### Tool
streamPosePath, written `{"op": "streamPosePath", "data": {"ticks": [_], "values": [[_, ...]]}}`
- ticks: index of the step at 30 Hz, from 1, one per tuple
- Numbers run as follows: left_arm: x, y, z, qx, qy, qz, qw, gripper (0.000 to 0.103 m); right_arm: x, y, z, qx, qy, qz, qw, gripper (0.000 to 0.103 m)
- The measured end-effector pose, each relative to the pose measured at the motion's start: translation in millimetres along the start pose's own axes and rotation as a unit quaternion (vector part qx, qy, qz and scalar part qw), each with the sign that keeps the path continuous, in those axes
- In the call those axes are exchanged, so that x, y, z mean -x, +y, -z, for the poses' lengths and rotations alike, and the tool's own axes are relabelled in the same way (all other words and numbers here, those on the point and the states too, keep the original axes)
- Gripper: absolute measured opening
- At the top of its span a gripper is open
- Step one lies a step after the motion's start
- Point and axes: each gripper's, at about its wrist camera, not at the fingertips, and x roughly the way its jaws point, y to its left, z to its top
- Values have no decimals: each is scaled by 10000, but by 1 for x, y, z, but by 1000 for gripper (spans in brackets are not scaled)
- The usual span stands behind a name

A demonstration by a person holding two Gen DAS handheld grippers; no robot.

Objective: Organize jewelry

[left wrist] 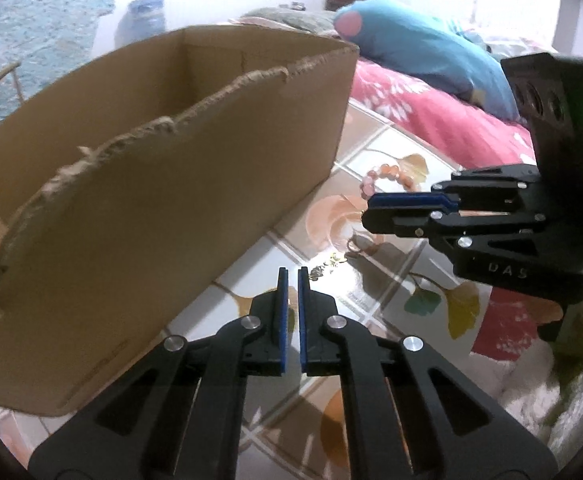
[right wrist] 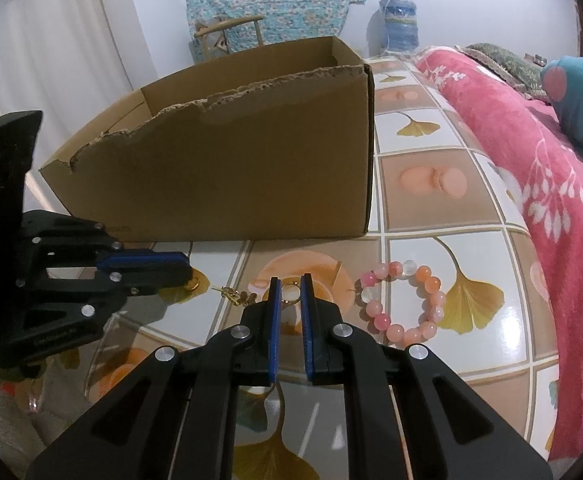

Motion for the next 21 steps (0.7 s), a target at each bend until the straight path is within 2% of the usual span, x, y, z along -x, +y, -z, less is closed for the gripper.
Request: {"op": "streamPosePath", "data": {"ticks": [6, 14, 18, 21], "values": [[-5, 4, 4, -318, 233, 63, 9992, 26, -3, -5, 0, -57, 11, -136, 9999, 10], [-7, 2, 8, -832, 363, 73, 9958, 25, -16, -13, 2, -145, 189, -333, 9992, 10], [-7, -1, 8, -1043, 358, 183, 9937, 17, -18, -17, 2, -199, 261, -423, 9986, 10], [-8, -2, 6, -1117, 377, 225, 9928, 16, -17, -22, 2, -273, 284, -523, 9979, 11]]}}
